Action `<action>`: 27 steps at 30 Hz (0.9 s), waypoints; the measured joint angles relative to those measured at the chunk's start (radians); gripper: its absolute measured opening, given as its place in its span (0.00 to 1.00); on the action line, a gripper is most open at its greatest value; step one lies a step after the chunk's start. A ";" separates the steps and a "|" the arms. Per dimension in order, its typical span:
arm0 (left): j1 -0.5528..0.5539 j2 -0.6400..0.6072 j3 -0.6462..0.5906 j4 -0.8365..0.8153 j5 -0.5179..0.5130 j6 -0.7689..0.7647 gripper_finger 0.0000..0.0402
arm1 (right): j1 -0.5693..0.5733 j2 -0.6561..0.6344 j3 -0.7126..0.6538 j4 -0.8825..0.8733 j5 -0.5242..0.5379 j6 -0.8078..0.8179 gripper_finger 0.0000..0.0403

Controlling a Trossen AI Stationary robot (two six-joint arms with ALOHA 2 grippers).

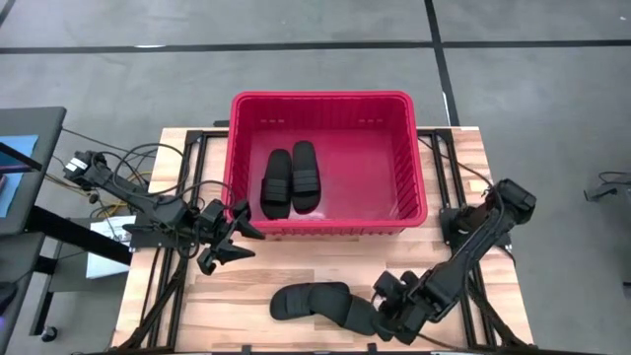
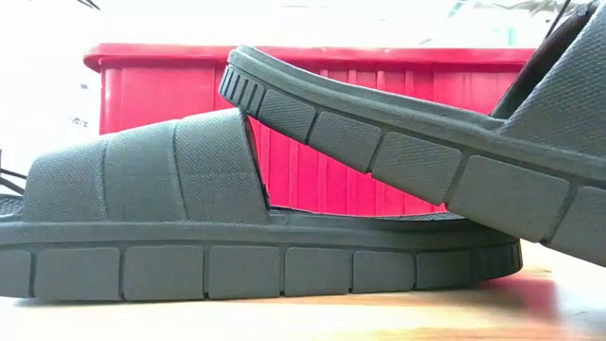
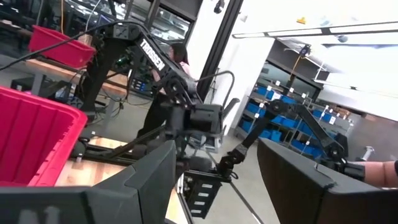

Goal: Pick and place slides into bin
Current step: Put the right slide into the organizer bin

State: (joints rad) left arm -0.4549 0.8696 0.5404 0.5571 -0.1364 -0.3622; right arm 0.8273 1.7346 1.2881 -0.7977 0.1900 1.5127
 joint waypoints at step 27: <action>0.000 0.000 0.001 -0.053 0.000 -0.045 0.54 | -0.017 0.152 0.000 0.088 -0.084 0.088 0.15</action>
State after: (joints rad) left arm -0.4549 0.8692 0.5411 0.5045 -0.1368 -0.4072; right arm 0.8104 1.8862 1.2881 -0.7101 0.1062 1.6006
